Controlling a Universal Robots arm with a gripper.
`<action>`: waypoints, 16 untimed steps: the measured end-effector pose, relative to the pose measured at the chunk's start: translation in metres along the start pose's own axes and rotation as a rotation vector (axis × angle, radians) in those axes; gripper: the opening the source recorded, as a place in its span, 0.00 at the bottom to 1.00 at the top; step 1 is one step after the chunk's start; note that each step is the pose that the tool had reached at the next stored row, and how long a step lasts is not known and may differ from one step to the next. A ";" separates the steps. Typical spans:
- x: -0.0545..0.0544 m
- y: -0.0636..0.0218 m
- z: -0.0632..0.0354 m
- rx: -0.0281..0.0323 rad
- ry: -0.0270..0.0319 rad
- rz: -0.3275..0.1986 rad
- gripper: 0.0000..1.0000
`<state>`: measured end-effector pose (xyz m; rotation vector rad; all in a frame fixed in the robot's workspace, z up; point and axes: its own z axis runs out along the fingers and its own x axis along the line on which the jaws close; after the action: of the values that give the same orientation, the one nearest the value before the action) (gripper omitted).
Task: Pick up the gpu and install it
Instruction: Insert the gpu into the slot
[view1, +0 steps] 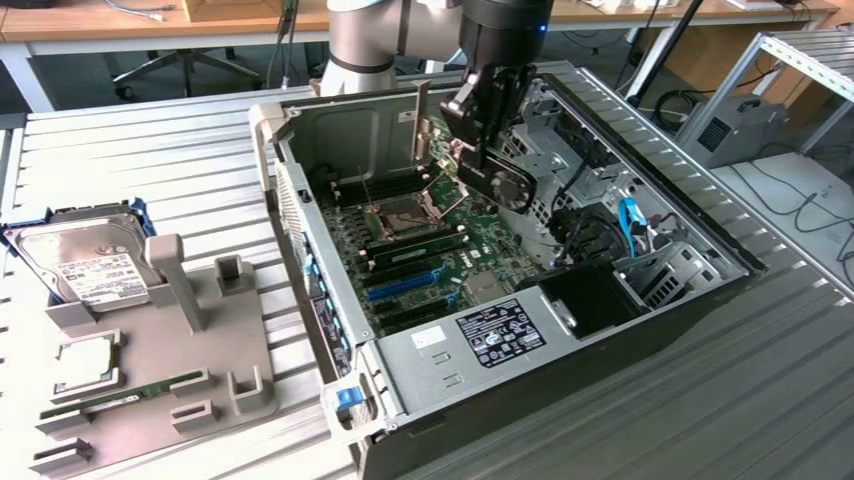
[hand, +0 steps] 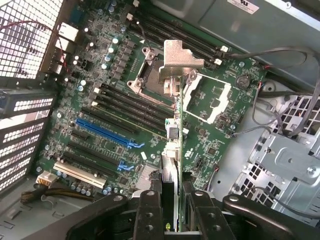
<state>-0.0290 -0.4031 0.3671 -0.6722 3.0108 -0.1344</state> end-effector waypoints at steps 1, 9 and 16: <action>0.000 0.0000 0.0000 -0.0001 -0.0002 -0.002 0.26; 0.000 0.0000 0.0000 -0.0008 -0.0023 -0.024 0.26; 0.000 0.0000 0.0000 -0.0013 -0.0038 -0.040 0.26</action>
<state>-0.0291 -0.4031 0.3671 -0.7321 2.9951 -0.1328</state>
